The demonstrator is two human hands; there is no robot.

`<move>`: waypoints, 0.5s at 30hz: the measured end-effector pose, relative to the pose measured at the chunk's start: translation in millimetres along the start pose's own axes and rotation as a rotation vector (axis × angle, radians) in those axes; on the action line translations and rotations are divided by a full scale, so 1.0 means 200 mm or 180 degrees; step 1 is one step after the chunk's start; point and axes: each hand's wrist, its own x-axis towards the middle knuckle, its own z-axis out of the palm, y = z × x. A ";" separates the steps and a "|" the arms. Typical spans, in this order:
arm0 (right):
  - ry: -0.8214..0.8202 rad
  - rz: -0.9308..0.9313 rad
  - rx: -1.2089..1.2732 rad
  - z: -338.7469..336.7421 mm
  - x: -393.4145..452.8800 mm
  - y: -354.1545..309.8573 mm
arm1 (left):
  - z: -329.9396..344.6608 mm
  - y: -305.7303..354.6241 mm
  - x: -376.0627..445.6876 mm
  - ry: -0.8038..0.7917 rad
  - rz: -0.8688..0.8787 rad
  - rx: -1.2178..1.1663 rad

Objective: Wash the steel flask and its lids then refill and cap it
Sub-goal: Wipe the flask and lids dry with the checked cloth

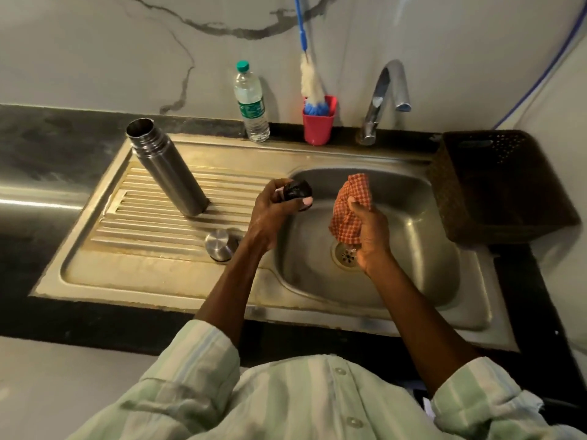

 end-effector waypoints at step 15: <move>-0.0426 -0.0823 -0.1695 -0.06 -0.06 -0.01 | 0.25 -0.10 -0.11 -0.1397 -0.0005 -0.0058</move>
